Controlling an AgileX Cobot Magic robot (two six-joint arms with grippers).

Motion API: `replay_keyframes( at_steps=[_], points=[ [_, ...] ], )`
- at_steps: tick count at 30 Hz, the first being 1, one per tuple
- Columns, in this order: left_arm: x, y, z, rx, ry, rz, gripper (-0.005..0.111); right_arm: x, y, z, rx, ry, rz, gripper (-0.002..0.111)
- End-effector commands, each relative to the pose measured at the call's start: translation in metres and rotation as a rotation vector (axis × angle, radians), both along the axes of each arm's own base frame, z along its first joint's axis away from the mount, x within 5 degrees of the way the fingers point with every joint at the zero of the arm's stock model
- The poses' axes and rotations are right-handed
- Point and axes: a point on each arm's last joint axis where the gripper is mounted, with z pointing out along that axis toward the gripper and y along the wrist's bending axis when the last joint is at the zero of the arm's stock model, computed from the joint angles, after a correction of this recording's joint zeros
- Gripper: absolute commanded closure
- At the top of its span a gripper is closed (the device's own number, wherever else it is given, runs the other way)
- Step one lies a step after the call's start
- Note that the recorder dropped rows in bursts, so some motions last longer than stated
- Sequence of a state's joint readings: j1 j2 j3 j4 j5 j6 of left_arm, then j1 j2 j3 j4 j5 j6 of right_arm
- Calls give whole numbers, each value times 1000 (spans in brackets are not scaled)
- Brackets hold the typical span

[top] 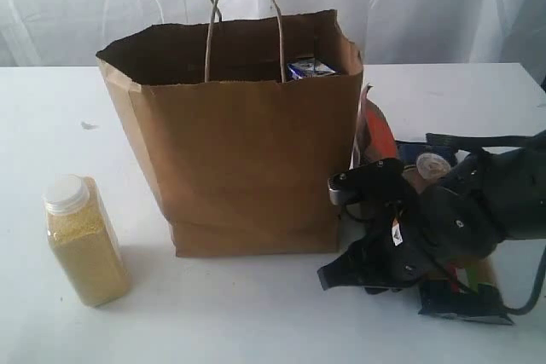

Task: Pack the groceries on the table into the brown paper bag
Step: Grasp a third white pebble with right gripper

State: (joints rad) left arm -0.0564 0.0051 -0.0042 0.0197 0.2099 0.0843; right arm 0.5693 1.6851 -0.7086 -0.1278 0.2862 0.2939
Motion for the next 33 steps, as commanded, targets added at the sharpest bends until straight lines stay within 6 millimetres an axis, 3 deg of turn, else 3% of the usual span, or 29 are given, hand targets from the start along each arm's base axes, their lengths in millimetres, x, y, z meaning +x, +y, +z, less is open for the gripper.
replay_keyframes(
  at_steps=[1,12,19,22,24,27,31,33],
  points=[
    [0,0,-1,-11,-1,4,107,9,2,-3,-12,15,-7,76],
    [0,0,-1,-11,-1,4,107,13,4,-2,-34,49,-12,77],
    [0,0,-1,-11,-1,4,107,12,4,-3,-35,46,-3,108],
    [0,0,-1,-11,-1,4,107,11,3,-2,-40,54,-5,108],
    [0,0,-1,-11,-1,4,107,6,2,7,-63,61,29,108],
    [0,0,-1,-11,-1,4,107,-10,-1,36,-98,59,103,108],
    [0,0,-1,-11,-1,4,107,-40,-4,82,-97,15,195,108],
    [0,0,-1,-11,-1,4,107,-63,0,104,-52,1,329,108]
  ],
)
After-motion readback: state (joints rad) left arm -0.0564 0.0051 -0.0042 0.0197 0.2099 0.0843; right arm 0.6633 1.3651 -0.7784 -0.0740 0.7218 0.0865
